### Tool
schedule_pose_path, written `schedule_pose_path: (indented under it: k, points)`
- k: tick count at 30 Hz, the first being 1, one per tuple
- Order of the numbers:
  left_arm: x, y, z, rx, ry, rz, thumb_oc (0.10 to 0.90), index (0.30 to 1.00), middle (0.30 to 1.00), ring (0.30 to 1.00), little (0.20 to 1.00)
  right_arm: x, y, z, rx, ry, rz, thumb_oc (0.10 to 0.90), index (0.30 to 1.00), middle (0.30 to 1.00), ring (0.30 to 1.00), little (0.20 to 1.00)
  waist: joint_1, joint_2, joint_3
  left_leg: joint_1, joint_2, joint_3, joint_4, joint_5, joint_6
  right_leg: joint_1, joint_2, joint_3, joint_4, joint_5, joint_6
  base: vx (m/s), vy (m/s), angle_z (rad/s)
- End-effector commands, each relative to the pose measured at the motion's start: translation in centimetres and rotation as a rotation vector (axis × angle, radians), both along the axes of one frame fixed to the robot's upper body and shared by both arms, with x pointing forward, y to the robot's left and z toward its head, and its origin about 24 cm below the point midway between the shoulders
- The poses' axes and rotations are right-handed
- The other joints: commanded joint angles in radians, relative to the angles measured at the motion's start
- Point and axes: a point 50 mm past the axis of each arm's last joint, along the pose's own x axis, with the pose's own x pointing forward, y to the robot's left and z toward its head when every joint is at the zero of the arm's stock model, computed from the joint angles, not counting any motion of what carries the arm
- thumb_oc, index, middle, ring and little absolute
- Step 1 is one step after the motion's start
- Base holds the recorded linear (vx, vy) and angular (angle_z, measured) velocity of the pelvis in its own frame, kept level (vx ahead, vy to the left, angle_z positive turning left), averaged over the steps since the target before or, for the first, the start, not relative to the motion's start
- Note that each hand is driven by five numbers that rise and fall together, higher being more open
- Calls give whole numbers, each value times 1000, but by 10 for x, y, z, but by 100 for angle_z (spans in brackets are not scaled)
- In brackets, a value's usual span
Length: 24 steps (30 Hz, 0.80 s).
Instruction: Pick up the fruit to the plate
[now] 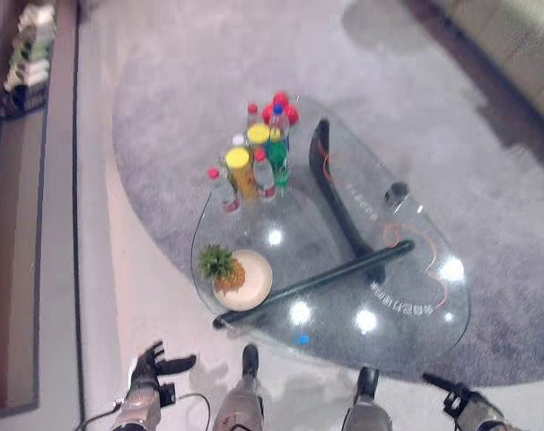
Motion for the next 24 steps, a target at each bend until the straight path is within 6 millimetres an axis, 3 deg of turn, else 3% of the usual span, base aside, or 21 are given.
schedule_pose_path:
  k: [1,9,24]
  points:
    - [6,5,1,-5,72,-82,800,900,900,900,900,-33,-6,-3,6,137,84,800,900,900,900,900,-11,13,-37,39,57,65,0,15,-31,1,-3,-17,11,87,-2,268,25,-9]
    - [-28,-1,-12,-135,274,-142,800,900,900,900,900,-46,6,-10,20,241,192,800,900,900,900,900,-31,15,-95,116,60,97,0,-23,-25,61,2,3,5,64,-5,117,36,-6]
    - [-43,-14,-20,-191,365,-185,800,900,900,900,900,-50,20,-16,59,288,286,800,900,900,900,900,-36,13,-130,154,60,109,0,-47,-18,88,0,2,1,57,-3,38,2,-4]
